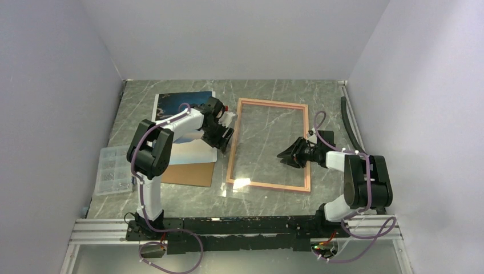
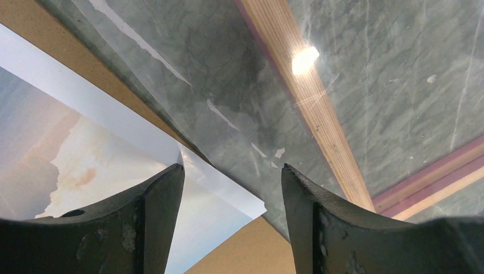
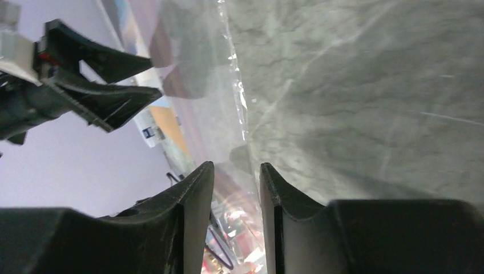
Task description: Put the photo into the frame
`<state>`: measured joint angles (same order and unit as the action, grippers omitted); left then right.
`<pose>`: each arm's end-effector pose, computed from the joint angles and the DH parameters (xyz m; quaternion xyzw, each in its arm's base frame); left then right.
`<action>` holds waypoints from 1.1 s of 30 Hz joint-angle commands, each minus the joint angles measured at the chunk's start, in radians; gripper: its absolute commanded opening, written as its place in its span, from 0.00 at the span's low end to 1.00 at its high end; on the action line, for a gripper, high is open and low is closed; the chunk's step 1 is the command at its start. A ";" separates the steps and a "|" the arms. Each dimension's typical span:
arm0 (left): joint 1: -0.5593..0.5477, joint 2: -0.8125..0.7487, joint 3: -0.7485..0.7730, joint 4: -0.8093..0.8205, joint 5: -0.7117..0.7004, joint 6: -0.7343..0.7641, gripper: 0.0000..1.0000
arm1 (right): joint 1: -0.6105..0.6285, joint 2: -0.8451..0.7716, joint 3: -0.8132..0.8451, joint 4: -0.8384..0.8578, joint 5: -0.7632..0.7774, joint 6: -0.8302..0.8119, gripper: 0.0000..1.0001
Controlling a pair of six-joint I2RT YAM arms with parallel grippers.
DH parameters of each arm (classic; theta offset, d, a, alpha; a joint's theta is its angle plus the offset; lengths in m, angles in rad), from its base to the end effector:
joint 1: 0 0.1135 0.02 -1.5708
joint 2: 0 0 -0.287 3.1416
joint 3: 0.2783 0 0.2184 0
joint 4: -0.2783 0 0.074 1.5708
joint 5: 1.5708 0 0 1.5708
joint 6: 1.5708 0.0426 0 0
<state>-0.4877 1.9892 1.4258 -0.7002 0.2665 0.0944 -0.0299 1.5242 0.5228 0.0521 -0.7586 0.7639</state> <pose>0.3313 -0.1884 0.2046 0.3005 0.9324 -0.1584 0.1231 0.2322 0.0224 0.1704 0.2375 0.8594 0.4310 0.1386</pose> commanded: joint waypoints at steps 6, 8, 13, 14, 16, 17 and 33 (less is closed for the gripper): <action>-0.005 0.046 0.035 -0.020 0.049 0.005 0.68 | 0.003 -0.149 -0.045 0.215 -0.139 0.140 0.37; -0.004 0.045 0.041 -0.026 0.055 0.002 0.68 | 0.012 -0.168 -0.057 0.242 -0.131 0.167 0.37; -0.003 0.043 0.056 -0.042 0.092 -0.002 0.69 | 0.024 -0.201 -0.050 0.228 -0.053 0.148 0.19; -0.003 0.040 0.058 -0.044 0.092 -0.003 0.69 | 0.024 -0.208 -0.040 0.205 -0.035 0.132 0.15; -0.002 0.034 0.067 -0.052 0.096 -0.001 0.71 | 0.025 -0.224 0.019 0.090 0.020 0.065 0.07; 0.003 0.031 0.076 -0.058 0.096 -0.001 0.74 | 0.024 -0.229 0.054 0.021 0.044 0.025 0.03; 0.075 0.008 0.187 -0.078 0.086 -0.007 0.95 | 0.024 -0.080 0.553 -0.616 0.312 -0.361 0.00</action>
<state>-0.4038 2.0094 1.5848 -0.7898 0.3504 0.0856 -0.0044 1.4090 1.0004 -0.4255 -0.5266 0.5026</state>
